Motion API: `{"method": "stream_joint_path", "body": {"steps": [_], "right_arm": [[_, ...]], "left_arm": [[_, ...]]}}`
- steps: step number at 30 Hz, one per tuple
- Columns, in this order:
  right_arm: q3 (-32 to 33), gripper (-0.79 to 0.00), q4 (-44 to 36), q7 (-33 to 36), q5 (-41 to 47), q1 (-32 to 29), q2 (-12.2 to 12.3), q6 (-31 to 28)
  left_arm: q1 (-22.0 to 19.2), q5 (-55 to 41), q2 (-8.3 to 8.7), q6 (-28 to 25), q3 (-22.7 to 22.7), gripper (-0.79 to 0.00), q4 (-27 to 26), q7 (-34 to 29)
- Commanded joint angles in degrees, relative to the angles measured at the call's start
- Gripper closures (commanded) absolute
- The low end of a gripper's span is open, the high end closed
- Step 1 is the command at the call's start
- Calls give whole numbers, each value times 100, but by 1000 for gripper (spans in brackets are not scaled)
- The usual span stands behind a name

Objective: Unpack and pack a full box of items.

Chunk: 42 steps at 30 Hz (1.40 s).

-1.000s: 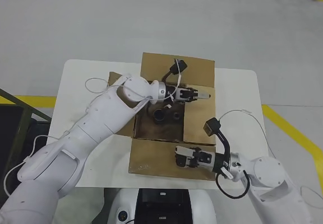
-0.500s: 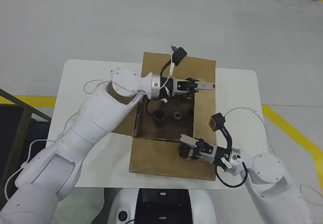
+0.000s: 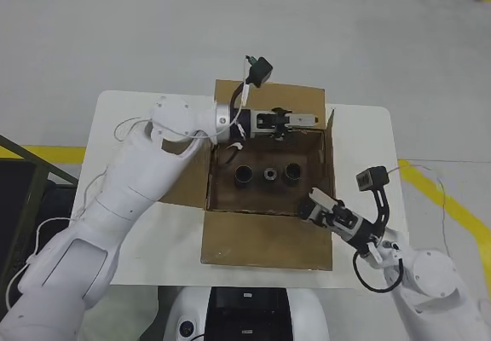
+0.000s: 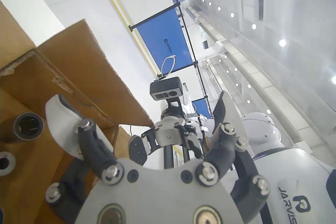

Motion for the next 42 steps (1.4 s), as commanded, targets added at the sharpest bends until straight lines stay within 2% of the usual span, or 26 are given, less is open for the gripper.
{"method": "stream_joint_path", "body": {"steps": [1, 5, 12, 20, 32, 42], "right_arm": [[104, -785, -66, -106, -5, -113, 4, -144], [245, -785, -73, -339, -58, -230, 6, -309], [385, -785, 207, -736, -190, -151, 0, -273], [634, -785, 523, -1089, -128, -162, -8, -442], [762, -785, 1070, -1502, -182, -3, -32, -364], [648, -785, 1474, -1556, -223, 238, -55, -140]], "left_arm": [[74, 56, 59, 17, -209, -785, -124, -64], [264, 201, 180, 39, -622, -785, -377, -192], [634, 407, 376, 94, -1336, -785, -731, -352], [980, 315, 583, 123, -2159, -785, -887, -862], [1448, 274, 842, -170, -3271, -785, -543, -1141], [1356, 201, 1021, -106, -3836, -785, -88, -1537]]}}
